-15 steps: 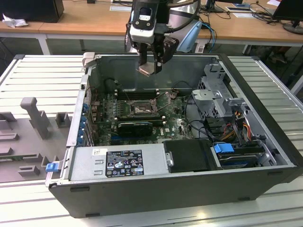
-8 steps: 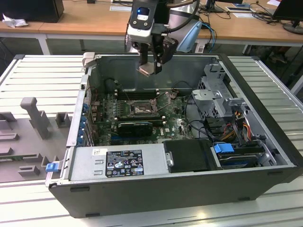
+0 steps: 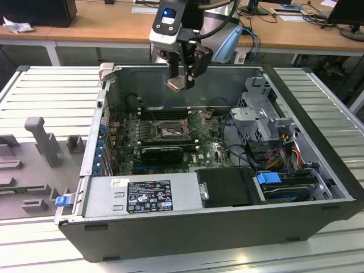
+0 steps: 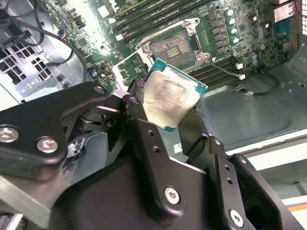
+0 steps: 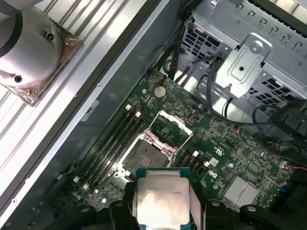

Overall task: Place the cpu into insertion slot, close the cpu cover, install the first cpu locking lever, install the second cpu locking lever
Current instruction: 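Place the cpu into insertion slot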

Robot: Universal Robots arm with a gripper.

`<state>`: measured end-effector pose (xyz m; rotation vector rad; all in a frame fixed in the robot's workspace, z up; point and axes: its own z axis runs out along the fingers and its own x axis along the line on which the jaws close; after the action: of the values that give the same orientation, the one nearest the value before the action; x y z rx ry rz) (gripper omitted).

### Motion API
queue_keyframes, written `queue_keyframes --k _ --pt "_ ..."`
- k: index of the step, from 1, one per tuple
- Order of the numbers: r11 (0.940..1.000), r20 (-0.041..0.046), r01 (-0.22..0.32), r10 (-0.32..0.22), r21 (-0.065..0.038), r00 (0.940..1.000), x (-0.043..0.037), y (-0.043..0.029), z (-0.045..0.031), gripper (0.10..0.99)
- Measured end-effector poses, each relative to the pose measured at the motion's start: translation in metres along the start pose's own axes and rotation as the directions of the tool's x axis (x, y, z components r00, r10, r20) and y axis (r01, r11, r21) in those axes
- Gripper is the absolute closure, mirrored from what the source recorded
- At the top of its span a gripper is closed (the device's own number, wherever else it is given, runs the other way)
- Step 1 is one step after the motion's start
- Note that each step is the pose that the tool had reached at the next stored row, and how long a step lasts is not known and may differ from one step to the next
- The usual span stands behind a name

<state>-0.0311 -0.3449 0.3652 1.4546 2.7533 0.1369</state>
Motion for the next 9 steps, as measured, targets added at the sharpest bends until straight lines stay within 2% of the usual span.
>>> queue_keyframes --k 2,5,9 --pt "0.9999 0.0015 -0.017 0.017 0.0 0.9999 0.0 0.0 0.0001 0.557" --pt "0.9962 0.0076 -0.087 0.087 -0.002 0.9962 0.0 -0.0001 0.001 0.557" --pt "0.9838 0.0158 -0.179 0.179 -0.005 0.9837 -0.0001 -0.0003 0.0029 0.557"
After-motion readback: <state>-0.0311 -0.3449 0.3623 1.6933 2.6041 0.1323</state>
